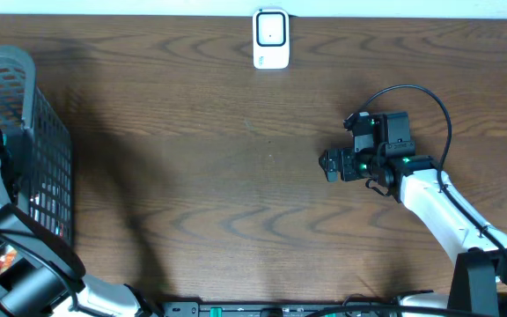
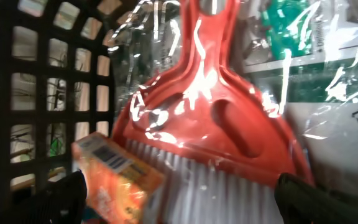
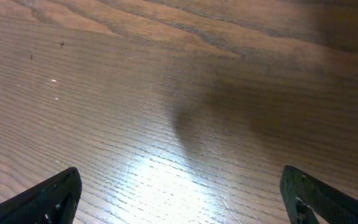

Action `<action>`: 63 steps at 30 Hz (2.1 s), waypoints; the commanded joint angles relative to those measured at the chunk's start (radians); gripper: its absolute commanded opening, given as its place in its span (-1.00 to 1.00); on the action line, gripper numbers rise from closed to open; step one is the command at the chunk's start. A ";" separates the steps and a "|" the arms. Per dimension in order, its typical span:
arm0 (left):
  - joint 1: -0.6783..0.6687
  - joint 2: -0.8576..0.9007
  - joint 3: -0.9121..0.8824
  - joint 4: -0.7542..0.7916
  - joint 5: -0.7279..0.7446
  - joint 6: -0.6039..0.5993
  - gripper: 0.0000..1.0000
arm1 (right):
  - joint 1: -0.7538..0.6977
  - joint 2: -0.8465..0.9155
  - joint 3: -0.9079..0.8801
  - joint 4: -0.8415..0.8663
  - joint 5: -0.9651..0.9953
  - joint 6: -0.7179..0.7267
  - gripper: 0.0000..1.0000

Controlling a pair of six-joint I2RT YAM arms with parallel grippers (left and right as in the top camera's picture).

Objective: Scan the item barcode

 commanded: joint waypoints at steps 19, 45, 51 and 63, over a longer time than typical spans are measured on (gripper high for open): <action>0.019 -0.021 0.016 0.198 0.158 0.042 0.94 | 0.010 0.008 -0.007 0.010 -0.025 -0.012 0.99; 0.021 0.079 -0.026 0.090 0.062 0.011 0.94 | 0.010 0.008 -0.007 0.007 -0.025 -0.012 0.98; 0.021 0.078 -0.026 -0.013 0.042 -0.043 0.94 | 0.010 0.008 -0.007 0.008 -0.025 -0.012 0.98; 0.021 0.078 -0.026 -0.210 0.042 -0.153 0.94 | 0.010 0.008 -0.006 0.013 -0.029 -0.011 0.99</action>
